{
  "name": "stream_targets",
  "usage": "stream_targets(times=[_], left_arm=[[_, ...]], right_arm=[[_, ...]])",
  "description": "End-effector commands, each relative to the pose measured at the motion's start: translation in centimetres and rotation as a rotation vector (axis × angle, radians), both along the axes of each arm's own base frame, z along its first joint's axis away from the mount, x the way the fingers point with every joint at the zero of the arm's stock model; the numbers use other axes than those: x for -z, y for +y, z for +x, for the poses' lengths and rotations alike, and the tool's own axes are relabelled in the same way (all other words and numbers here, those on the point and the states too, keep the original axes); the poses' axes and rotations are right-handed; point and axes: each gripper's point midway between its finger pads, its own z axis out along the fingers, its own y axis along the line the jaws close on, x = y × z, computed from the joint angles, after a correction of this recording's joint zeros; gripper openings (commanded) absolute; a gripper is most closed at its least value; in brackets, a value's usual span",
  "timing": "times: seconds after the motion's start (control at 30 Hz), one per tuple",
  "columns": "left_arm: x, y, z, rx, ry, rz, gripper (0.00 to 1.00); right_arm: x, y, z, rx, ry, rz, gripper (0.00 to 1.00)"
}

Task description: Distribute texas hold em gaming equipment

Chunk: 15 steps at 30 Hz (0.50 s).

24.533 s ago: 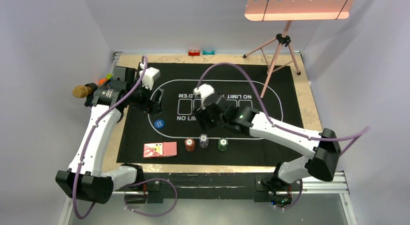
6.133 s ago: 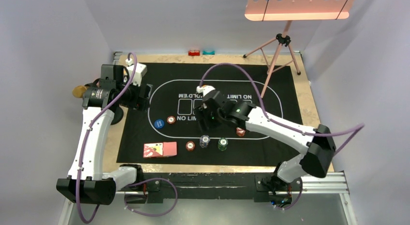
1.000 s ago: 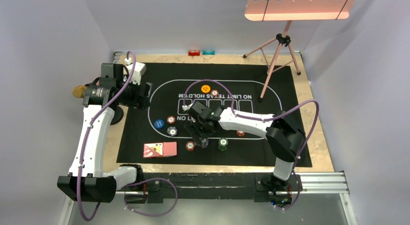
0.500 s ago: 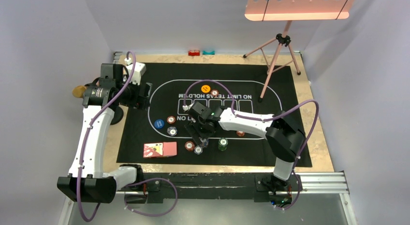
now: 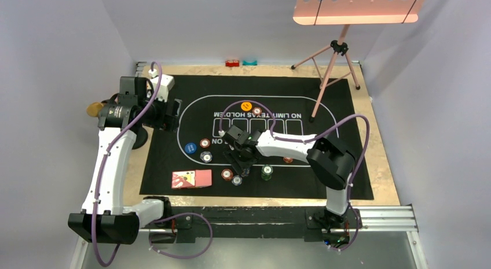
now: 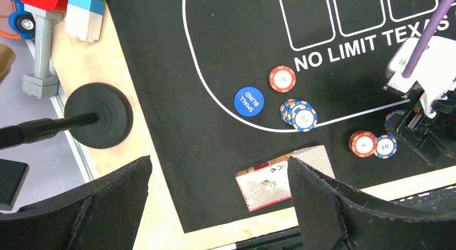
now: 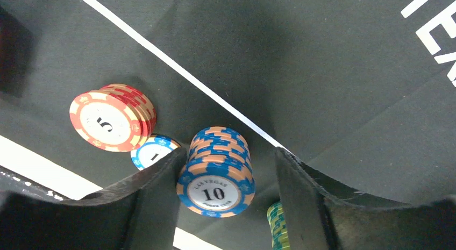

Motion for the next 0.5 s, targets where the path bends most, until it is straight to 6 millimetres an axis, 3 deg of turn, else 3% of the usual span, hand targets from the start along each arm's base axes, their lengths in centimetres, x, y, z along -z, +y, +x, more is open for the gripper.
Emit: stream_targets(times=[0.0, 0.17, 0.47], left_arm=[[-0.7, 0.4, 0.0, 0.002, -0.036, 0.014, 1.00], [-0.7, 0.4, 0.0, -0.001, -0.037, 0.014, 1.00], [-0.7, 0.4, -0.1, 0.001, -0.034, 0.015, 1.00]], right_arm=[[-0.9, 0.8, 0.1, 0.001, -0.011, 0.035, 0.61], [-2.1, 1.1, 0.3, 0.003, -0.029, 0.063, 0.56], [-3.8, 1.2, 0.4, -0.012, -0.048, 0.083, 0.59]])
